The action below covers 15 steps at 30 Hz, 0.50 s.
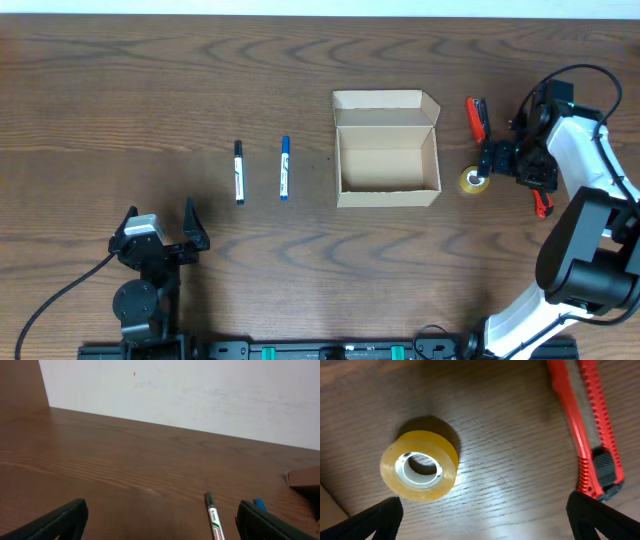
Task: Pack container
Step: 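Lower the right gripper and grasp the yellow tape roll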
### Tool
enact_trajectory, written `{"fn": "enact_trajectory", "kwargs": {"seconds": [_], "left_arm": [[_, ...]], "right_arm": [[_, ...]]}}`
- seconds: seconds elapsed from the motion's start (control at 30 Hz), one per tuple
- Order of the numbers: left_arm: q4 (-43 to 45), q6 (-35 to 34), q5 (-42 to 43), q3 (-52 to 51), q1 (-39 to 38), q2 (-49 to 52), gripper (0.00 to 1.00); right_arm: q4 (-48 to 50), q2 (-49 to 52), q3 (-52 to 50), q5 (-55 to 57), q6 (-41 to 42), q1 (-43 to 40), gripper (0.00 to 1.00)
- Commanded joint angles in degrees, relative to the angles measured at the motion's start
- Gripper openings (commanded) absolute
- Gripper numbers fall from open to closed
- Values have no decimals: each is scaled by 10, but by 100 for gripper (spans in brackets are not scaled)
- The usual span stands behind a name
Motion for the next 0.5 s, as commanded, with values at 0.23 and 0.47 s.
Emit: {"fn": "enact_trajectory", "kwargs": {"seconds": [0.23, 0.47], "left_arm": [[-22, 2, 5, -9, 0, -4, 95], [-22, 2, 5, -9, 0, -4, 95]], "right_arm": [[0, 50, -5, 6, -13, 12, 99], [4, 51, -5, 11, -14, 13, 99]]}}
